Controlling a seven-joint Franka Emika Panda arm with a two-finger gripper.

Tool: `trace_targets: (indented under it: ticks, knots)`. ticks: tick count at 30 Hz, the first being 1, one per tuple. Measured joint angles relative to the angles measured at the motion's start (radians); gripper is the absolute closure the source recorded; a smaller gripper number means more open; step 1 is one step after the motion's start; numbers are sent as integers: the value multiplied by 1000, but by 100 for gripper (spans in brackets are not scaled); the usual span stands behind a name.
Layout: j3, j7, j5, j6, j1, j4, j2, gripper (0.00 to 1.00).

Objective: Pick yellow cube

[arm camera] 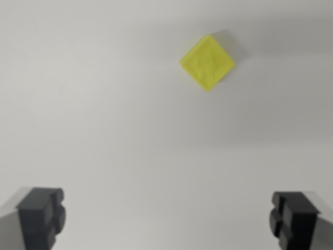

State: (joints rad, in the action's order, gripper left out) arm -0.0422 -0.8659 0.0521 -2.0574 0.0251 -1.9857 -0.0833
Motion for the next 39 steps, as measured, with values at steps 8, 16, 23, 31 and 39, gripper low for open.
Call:
trace_targets:
  ticks: [8,16,23,31,39]
  knots:
    - [0,27,0,-10,4,-2,-6,0]
    - [0,97,-2,-58,14,-22,-31,0]
    - [0,159,-5,-100,22,-37,-56,0]
    - [0,231,-10,-147,32,-52,-87,0]
    - [0,303,-15,-192,41,-62,-120,0]
